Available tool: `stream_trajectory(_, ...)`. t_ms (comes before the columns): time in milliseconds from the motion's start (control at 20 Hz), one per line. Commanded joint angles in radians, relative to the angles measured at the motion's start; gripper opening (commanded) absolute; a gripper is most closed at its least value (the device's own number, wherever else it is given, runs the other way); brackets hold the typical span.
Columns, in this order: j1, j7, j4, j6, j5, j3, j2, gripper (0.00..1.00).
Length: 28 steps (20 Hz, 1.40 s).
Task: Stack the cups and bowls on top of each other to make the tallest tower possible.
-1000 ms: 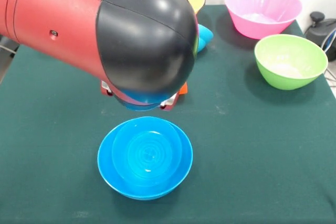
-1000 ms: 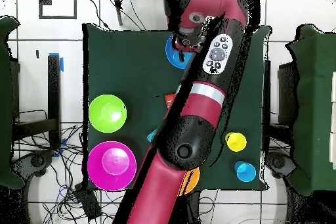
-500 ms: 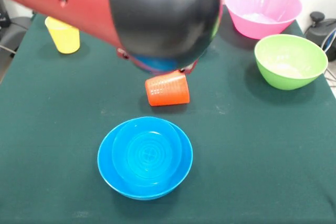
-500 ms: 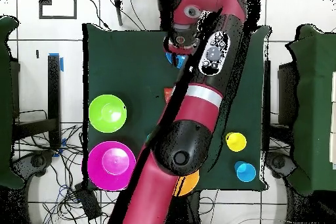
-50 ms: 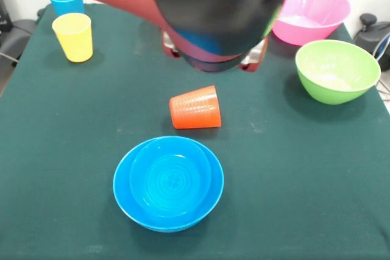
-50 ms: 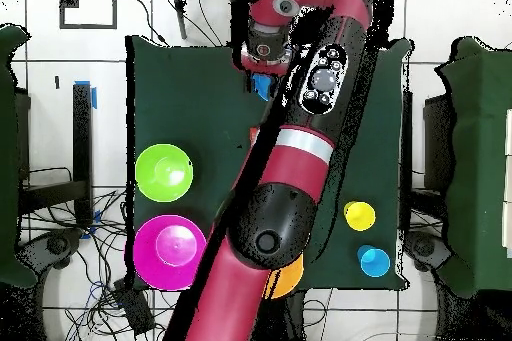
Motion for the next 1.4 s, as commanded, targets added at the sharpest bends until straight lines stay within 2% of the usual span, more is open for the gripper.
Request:
stream_trajectory(50, 0.085, 0.099, 0.066, -0.078, -0.029, 0.071, 0.013, 1.00)
stream_trajectory(100, 0.100, 0.097, 0.085, -0.091, -0.051, 0.099, 0.008, 1.00)
stream_trajectory(150, 0.133, 0.076, 0.132, -0.116, -0.117, 0.163, -0.007, 1.00)
stream_trajectory(200, 0.159, 0.069, 0.175, -0.141, -0.153, 0.205, -0.016, 1.00)
stream_trajectory(250, 0.231, 0.059, 0.308, -0.225, -0.223, 0.299, -0.045, 1.00)
stream_trajectory(300, 0.261, 0.044, 0.369, -0.259, -0.254, 0.332, -0.060, 1.00)
stream_trajectory(350, 0.301, 0.023, 0.454, -0.237, -0.312, 0.350, -0.083, 1.00)
stream_trajectory(450, 0.357, -0.066, 0.589, -0.267, -0.399, 0.411, -0.120, 1.00)
stream_trajectory(550, 0.412, -0.121, 0.729, -0.375, -0.444, 0.478, -0.154, 1.00)
stream_trajectory(650, 0.444, -0.147, 0.822, -0.440, -0.479, 0.522, -0.187, 1.00)
stream_trajectory(850, 0.467, -0.136, 0.912, -0.514, -0.503, 0.590, -0.236, 1.00)
stream_trajectory(1050, 0.449, -0.069, 0.889, -0.478, -0.533, 0.615, -0.236, 1.00)
stream_trajectory(1400, 0.449, -0.077, 0.930, -0.501, -0.595, 0.674, -0.291, 1.00)
